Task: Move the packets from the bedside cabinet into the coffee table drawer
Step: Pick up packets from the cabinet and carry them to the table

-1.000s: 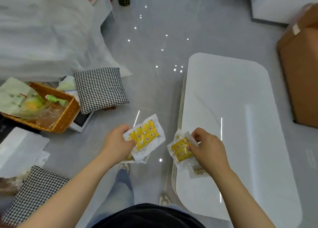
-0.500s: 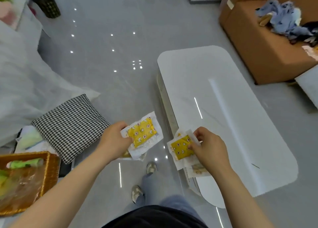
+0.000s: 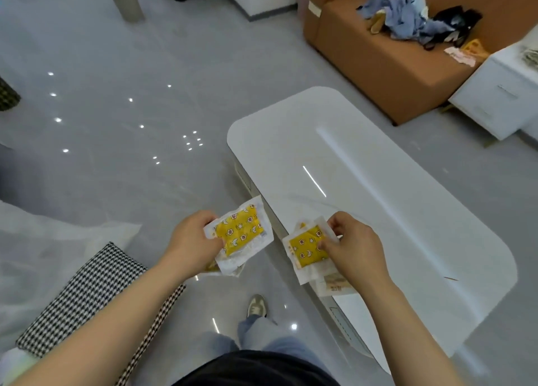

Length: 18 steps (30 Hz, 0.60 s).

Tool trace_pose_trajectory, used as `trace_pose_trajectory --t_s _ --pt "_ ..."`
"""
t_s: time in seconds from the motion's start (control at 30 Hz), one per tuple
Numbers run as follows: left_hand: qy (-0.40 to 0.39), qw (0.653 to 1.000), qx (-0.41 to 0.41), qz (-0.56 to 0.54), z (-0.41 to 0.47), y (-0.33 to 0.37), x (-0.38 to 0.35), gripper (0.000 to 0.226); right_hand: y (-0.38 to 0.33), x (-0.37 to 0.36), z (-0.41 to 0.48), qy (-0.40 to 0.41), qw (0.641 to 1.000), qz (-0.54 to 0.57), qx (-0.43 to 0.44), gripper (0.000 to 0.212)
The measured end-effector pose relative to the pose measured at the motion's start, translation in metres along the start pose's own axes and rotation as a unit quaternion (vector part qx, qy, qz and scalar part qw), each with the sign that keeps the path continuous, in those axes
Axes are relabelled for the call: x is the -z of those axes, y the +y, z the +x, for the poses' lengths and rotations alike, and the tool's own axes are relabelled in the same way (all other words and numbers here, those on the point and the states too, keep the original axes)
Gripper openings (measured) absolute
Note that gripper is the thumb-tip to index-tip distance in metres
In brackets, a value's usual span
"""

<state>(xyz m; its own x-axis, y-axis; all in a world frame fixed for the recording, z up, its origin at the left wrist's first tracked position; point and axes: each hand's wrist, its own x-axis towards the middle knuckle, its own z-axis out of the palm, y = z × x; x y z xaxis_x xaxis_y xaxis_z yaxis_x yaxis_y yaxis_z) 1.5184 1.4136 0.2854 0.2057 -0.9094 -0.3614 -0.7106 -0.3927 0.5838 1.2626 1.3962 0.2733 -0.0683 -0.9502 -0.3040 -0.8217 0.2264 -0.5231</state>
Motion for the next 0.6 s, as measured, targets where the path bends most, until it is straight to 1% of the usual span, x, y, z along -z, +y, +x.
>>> trace_pose_trajectory --t_s 0.1,0.23,0.37,0.43,0.5,0.6 --pt "-0.015 1.0 -0.018 0.007 0.033 0.011 0.007 0.012 -0.009 0.006 0.017 0.026 0.999 0.016 -0.016 0.016" --pt "-0.056 0.998 -0.038 -0.001 0.07 0.024 0.009 0.015 -0.011 0.009 0.026 0.061 0.995 0.036 -0.063 0.015" --pt "-0.103 0.991 -0.079 0.03 0.111 0.04 0.007 0.022 -0.01 0.006 0.031 0.096 0.987 0.05 -0.117 0.017" --pt "-0.134 0.984 -0.11 0.04 0.134 0.05 0.007 0.023 -0.013 0.002 0.034 0.12 0.98 0.057 -0.146 0.017" --pt "-0.162 0.975 -0.145 0.055 0.158 0.059 0.005 0.018 -0.02 -0.004 0.039 0.146 0.971 0.065 -0.18 0.016" --pt "-0.208 0.954 -0.197 0.084 0.196 0.071 0.003 0.017 -0.036 -0.018 0.043 0.191 0.947 0.089 -0.241 0.016"
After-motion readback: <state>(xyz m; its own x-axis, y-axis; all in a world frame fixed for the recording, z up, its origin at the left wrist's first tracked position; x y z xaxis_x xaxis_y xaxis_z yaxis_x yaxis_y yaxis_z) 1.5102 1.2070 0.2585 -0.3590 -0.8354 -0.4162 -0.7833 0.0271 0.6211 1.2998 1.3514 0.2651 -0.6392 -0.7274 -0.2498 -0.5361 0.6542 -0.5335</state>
